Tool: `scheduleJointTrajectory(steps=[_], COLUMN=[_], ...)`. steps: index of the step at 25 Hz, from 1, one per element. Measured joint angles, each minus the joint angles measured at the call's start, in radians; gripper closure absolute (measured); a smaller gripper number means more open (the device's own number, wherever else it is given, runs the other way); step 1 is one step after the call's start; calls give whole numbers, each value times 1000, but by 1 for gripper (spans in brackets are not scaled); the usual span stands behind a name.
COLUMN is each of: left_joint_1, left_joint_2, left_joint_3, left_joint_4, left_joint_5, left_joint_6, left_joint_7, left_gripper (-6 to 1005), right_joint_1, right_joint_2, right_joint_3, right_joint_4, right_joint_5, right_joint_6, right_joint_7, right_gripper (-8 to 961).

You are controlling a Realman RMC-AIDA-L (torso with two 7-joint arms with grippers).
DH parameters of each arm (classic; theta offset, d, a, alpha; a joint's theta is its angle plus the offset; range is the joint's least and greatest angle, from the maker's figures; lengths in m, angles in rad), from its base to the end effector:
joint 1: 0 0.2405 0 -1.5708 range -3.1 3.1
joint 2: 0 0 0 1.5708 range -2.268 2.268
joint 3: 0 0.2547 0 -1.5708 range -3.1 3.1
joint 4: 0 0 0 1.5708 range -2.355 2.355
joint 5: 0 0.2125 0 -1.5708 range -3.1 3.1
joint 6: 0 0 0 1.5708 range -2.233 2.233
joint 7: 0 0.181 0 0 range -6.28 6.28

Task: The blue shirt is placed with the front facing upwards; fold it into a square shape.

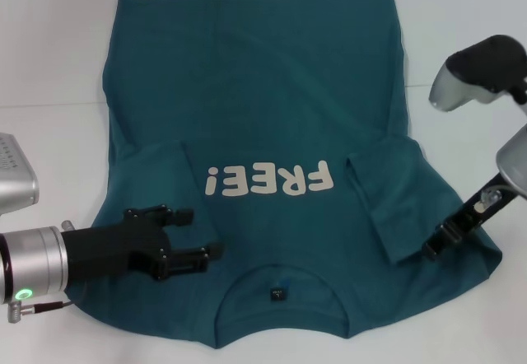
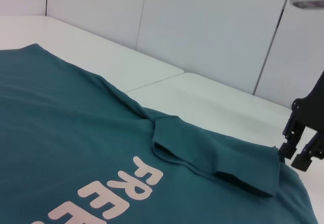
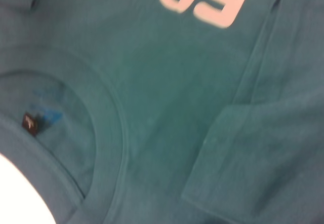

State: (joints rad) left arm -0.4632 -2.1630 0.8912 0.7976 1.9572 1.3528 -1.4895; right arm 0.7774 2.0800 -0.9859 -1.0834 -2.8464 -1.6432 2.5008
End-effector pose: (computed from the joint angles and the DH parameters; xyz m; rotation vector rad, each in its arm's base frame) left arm -0.2409 0.3514 -0.0624 -2.6728 -0.6736 -0.5649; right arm 0.2386 0.3870 0.0041 -2.4202 1.2421 -0.5785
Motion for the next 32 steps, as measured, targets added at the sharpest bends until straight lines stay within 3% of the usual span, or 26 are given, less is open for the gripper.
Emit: scheduleJointTrajectory(steps=[3, 7, 10, 12, 17, 22, 26, 32], left_joint_1=[0, 2, 9, 27, 76, 123, 177, 214], left_joint_2=[0, 0, 0, 0, 0, 5, 0, 0], left_joint_3=[0, 0, -1, -1, -45, -128, -134, -142], left_joint_4=[0, 6, 14, 35, 109, 190, 298, 311], left_joint_5=[0, -2, -16, -40, -90, -36, 60, 138], left_joint_6=[1, 9, 11, 18, 80, 134, 112, 17], left_joint_7=[0, 0, 0, 0, -33, -207, -341, -362], left_gripper=[178, 178, 178, 178, 177, 177, 176, 177], right_joint_1=[-6, -39, -100, -150, -320, -414, -451, -445], right_joint_2=[-8, -45, -69, -75, -65, -59, -52, -62], right_joint_3=[52, 200, 296, 339, 436, 475, 520, 591], right_joint_4=[-10, -20, -19, -16, -12, -12, 10, 96], right_joint_5=[28, 157, 309, 387, 611, 700, 707, 707], right_joint_6=[-9, -17, -8, 4, -3, -8, 11, 32], right_joint_7=[-16, -79, -178, -255, -474, -564, -617, -683], right_gripper=[677, 515, 391, 383, 318, 188, 120, 83])
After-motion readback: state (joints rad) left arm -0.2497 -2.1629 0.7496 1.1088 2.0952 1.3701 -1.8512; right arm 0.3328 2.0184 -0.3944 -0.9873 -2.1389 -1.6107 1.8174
